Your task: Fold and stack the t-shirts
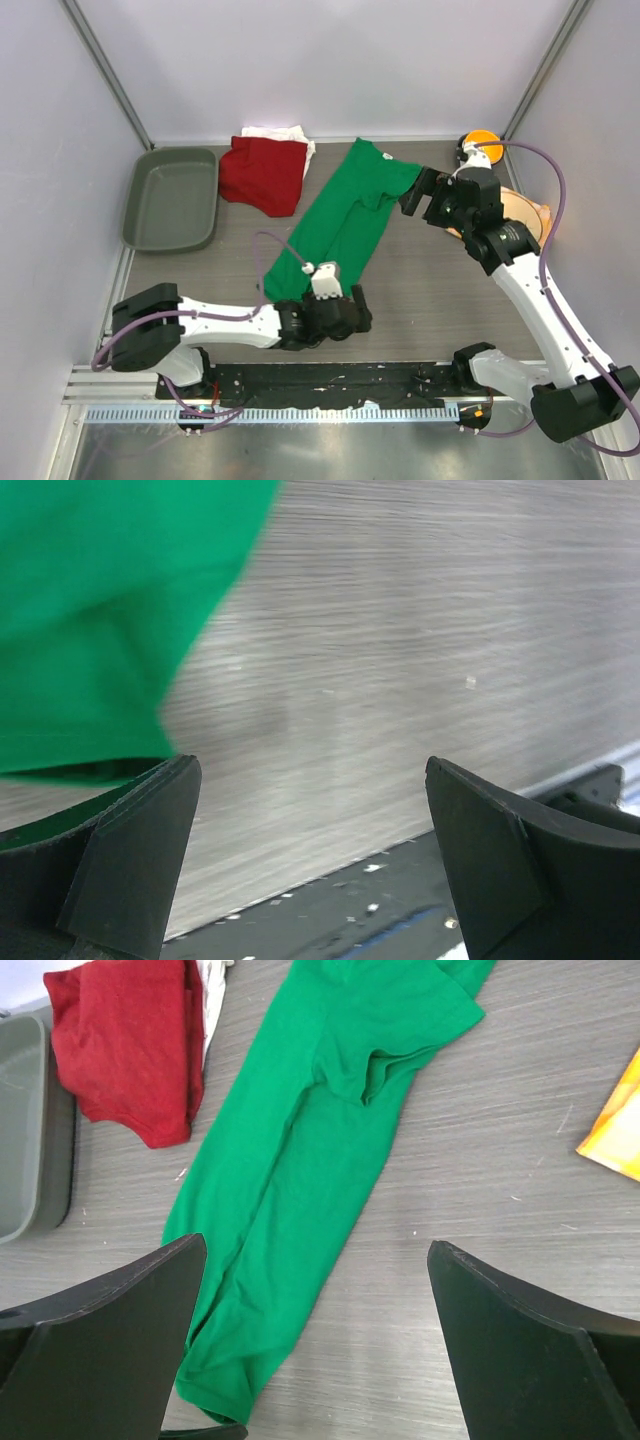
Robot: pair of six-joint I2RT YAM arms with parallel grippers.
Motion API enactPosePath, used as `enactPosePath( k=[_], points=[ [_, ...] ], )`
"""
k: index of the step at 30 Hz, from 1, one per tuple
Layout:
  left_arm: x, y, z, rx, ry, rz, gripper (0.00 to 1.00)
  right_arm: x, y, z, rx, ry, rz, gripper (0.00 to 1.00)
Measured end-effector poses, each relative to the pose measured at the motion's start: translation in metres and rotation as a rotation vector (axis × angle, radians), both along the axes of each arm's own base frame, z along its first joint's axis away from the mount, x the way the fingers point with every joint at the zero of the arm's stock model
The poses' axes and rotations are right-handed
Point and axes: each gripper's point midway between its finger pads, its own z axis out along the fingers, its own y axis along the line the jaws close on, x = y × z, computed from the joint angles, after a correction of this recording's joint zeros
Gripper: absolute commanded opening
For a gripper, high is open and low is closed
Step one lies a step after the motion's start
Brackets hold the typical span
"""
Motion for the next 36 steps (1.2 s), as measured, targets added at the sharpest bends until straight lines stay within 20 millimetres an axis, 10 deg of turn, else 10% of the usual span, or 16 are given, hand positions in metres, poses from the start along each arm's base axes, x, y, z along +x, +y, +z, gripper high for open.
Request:
enactPosePath(
  k=[7, 17, 36],
  points=[
    [0.003, -0.042, 0.050, -0.003, -0.109, -0.072, 1.00, -0.012, -0.005, -0.002, -0.012, 0.004, 0.002, 1.00],
    [0.024, 0.003, 0.100, 0.063, -0.231, -0.049, 1.00, -0.014, -0.001, -0.028, -0.015, 0.056, 0.023, 1.00],
    [0.103, 0.105, 0.008, 0.298, -0.200, 0.119, 1.00, -0.016, 0.003, -0.051, -0.013, 0.089, 0.045, 1.00]
  ],
)
